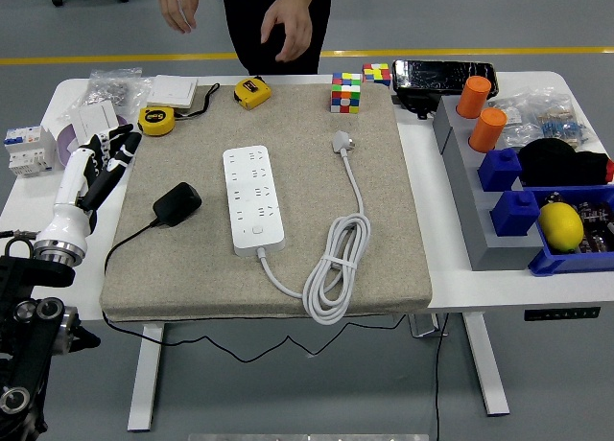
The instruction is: Pick up the plug,place it near the board,insert it into the board,press the button
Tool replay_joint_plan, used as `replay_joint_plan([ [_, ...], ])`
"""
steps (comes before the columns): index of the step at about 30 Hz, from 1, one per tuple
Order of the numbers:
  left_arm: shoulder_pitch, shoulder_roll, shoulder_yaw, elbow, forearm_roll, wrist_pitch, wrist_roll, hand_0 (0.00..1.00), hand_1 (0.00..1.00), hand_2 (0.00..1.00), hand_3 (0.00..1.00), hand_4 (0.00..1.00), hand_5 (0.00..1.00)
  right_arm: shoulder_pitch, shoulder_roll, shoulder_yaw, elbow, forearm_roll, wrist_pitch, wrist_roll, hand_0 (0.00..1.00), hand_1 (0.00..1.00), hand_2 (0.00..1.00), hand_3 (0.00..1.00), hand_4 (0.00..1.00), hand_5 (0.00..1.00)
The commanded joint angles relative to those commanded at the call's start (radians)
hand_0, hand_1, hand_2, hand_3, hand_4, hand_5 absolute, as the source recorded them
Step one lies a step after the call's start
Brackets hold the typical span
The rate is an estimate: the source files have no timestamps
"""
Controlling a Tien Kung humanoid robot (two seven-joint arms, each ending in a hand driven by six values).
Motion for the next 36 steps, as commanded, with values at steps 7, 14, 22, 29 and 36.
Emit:
replay_joint_plan([
  [7, -0.032, 0.009, 0.063, 0.023, 0.117, -0.004, 0.028, 0.989, 0.945, 0.887, 0.881, 0.998, 0.241, 0.004, 0.001, -0.004, 0.0, 0.007, -0.001, 0.002, 0.819, 0.747, 0.743, 0.759, 0.998, 0.818],
  [14, -0.081, 0.012, 0.123, 0.09, 0.201, -0.018, 0.054, 0.996, 0.962, 0.903, 0.883, 0.998, 0.106, 0.004, 0.0, -0.003, 0.0, 0.006, -0.001, 0.001, 0.818, 0.747, 0.743, 0.759, 0.998, 0.817],
  [22, -0.12, -0.002, 0.14, 0.205, 0.22, 0.009, 0.043, 0.983, 0.955, 0.89, 0.873, 0.998, 0.124, 0.008, 0.0, -0.005, 0.0, 0.008, -0.001, 0.002, 0.819, 0.747, 0.743, 0.759, 0.998, 0.817],
  [29, -0.149, -0.002, 0.103, 0.304, 0.244, 0.05, 0.021, 0.989, 0.971, 0.899, 0.869, 0.998, 0.11, 0.008, 0.001, -0.008, 0.0, 0.008, 0.0, 0.001, 0.819, 0.747, 0.743, 0.757, 0.998, 0.816],
  [36, -0.159, -0.002, 0.095, 0.345, 0.282, 0.095, 0.033, 0.988, 0.962, 0.862, 0.846, 0.998, 0.112, 0.009, -0.001, -0.008, 0.0, 0.004, 0.001, 0.0, 0.818, 0.747, 0.743, 0.758, 0.998, 0.816],
])
